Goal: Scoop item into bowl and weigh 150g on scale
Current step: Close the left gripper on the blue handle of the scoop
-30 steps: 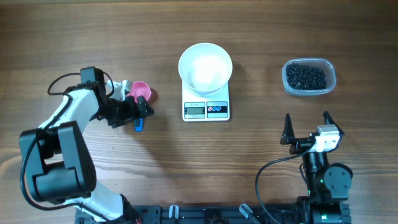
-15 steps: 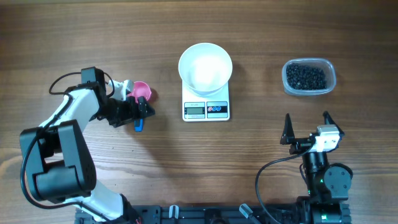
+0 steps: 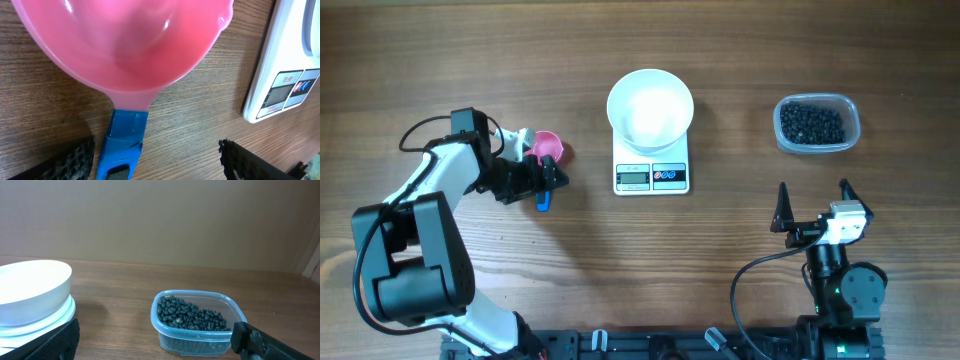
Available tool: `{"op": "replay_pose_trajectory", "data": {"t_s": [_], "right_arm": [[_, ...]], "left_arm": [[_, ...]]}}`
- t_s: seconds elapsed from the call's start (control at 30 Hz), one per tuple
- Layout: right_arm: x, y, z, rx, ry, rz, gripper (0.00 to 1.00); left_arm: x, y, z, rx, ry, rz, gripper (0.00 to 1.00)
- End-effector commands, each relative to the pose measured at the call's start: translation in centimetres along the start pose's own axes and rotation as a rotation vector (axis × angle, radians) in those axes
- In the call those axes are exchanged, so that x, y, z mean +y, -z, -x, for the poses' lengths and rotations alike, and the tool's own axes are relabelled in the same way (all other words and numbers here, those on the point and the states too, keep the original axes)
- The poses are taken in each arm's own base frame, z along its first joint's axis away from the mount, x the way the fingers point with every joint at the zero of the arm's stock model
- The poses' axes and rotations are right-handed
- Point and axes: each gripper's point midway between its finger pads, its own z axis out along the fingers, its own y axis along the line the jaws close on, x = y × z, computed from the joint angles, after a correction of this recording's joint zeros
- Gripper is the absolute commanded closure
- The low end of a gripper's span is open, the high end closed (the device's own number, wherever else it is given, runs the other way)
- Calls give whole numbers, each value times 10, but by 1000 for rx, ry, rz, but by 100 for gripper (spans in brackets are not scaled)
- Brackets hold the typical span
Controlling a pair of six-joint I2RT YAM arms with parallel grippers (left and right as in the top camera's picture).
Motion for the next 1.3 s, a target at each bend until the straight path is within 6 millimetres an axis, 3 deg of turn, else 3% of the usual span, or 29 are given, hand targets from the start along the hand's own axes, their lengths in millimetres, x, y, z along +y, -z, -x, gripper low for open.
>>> {"op": "replay_pose_trajectory", "data": {"t_s": [0.0, 0.07, 0.33, 0.57, 1.27], "right_arm": [[-2, 0, 0, -1, 3, -11, 0], [-2, 0, 0, -1, 2, -11, 0], [-2, 0, 0, 0, 3, -11, 0], [-2, 0, 0, -1, 3, -11, 0], [-2, 0, 0, -1, 2, -11, 0]], "left_arm": [[5, -11, -7, 33, -12, -1, 6], [5, -11, -6, 29, -14, 0, 0], [5, -11, -3, 16, -22, -2, 0], [6, -12, -2, 14, -23, -2, 10], [7, -14, -3, 19, -20, -2, 12]]}}
